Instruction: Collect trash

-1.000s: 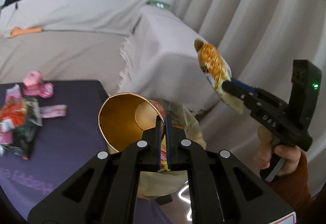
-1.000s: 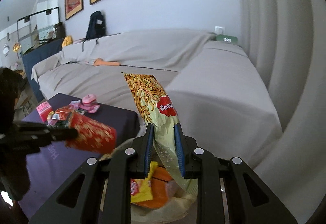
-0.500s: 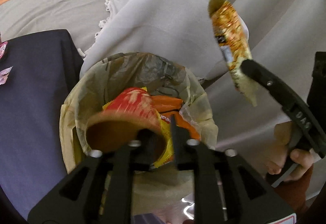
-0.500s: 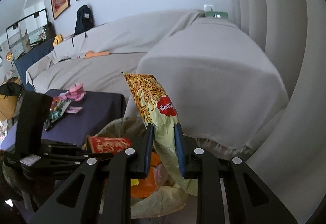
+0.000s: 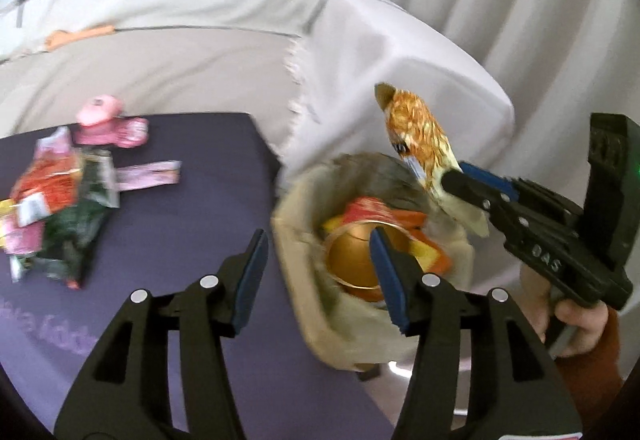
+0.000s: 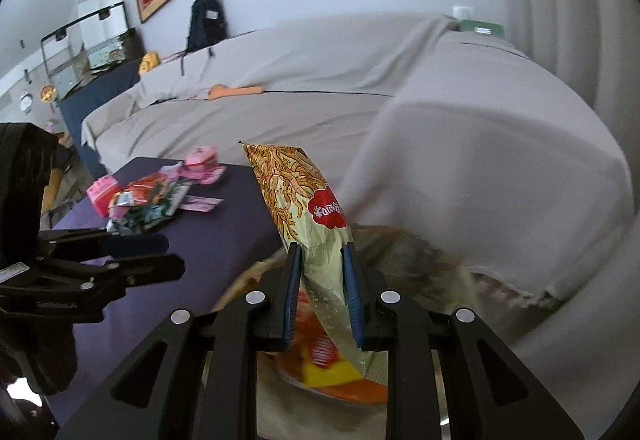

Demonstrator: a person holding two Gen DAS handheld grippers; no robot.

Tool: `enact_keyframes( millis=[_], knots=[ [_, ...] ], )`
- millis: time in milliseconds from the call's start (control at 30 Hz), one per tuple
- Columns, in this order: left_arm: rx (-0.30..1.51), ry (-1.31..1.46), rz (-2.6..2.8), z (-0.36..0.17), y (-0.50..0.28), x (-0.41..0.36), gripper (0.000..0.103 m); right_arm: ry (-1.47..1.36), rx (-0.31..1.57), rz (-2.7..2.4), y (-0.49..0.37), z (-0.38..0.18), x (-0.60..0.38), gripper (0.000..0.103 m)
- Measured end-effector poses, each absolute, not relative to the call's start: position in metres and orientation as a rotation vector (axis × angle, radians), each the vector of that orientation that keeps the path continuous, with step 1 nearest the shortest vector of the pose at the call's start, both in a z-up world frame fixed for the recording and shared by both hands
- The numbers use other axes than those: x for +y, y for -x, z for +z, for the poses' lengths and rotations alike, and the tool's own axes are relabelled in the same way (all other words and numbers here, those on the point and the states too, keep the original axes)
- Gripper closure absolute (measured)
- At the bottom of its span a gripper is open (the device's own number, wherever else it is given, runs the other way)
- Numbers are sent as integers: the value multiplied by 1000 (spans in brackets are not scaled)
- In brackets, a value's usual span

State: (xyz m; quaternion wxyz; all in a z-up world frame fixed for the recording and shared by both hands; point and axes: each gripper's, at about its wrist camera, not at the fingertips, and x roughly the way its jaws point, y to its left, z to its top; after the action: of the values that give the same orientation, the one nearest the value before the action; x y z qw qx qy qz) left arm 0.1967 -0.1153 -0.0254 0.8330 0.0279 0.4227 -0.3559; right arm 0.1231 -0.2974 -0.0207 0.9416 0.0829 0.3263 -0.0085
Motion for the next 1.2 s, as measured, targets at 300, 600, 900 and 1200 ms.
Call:
enact_keyframes(
  millis=[300,600,900,1200],
  knots=[
    [859,33,-648,-34,-201,-61,48,-177,851,-53,-137,-104,-279,82],
    [847,73,-569,-41,-202,-21,48,-208,911,-109,-135,-126,-289,75],
    [785,109,-483,-38,-203,23,47,-166,834,-144,-117,-92,-295,57],
    [709,148,-347,-34,-211,96,47,-115,731,-30,-127,-48,-248,56]
  ],
)
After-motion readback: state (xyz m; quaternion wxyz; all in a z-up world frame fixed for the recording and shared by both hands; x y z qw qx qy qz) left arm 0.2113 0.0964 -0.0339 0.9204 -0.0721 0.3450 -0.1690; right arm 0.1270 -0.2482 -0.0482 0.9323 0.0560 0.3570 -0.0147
